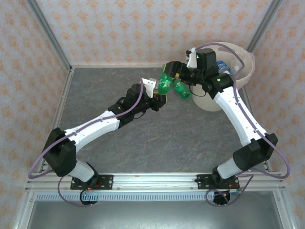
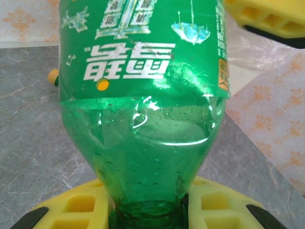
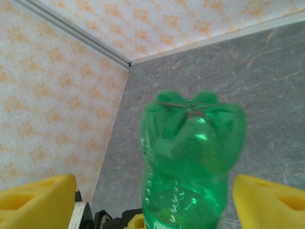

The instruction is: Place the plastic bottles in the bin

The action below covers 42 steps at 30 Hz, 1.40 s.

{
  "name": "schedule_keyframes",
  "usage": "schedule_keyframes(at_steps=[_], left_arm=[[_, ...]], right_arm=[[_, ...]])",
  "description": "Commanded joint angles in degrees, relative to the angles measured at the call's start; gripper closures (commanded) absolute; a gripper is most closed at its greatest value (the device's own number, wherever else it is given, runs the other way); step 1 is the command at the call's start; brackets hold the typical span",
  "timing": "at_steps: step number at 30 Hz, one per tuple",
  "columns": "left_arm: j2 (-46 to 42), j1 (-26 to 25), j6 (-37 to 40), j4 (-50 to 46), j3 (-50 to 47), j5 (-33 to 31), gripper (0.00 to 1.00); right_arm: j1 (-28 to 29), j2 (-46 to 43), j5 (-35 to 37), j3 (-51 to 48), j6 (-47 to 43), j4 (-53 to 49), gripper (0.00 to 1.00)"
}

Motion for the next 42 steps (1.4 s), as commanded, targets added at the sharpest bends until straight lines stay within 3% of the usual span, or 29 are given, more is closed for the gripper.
schedule_keyframes(at_steps=[1,6,13,16,17,18,21,23,24,34,42], left_arm=[[-2.0,-1.0,1.8,1.1,3.1,0.5,0.79],[-2.9,-2.4,2.8,0.4,3.9,-0.1,0.79],[-2.4,-2.8,3.0,-0.8,5.0,-0.5,0.77],[-2.6,-2.8,2.3,-0.9,4.9,-1.6,0.64],[-2.8,-2.8,2.1,-0.8,4.8,-2.2,0.57],[-3.1,-2.8,1.7,-0.8,4.6,-3.4,0.43],[-4.7,-2.8,1.0,-0.4,3.6,-6.1,0.29],[-6.0,-2.7,0.2,-0.2,2.8,-7.8,0.06],[-6.6,-2.7,-0.2,-0.1,2.4,-8.3,0.01],[-14.4,-2.3,-4.2,-1.0,-2.4,-12.8,0.01],[-20.1,-2.3,-5.2,-1.6,-5.5,-15.0,0.01]], right_arm=[[0.5,0.7,-0.2,-1.4,-0.1,-0.6,0.16],[1.2,1.4,0.1,-1.7,0.8,-0.6,0.18],[1.5,1.6,2.0,1.0,0.4,-1.9,0.37],[1.4,1.3,3.2,3.0,0.6,-2.3,0.39],[1.3,1.3,3.7,3.8,0.6,-2.7,0.39],[0.9,1.4,4.1,4.8,0.5,-3.2,0.4],[-1.5,1.3,4.3,7.2,0.8,-4.2,0.44],[-3.6,1.2,3.2,8.1,1.5,-4.2,0.44],[-4.7,1.1,2.9,8.7,1.6,-4.2,0.44],[-17.1,0.2,13.3,15.0,-0.1,-5.5,0.44],[-26.0,1.8,19.0,15.6,4.2,-2.7,0.43]])
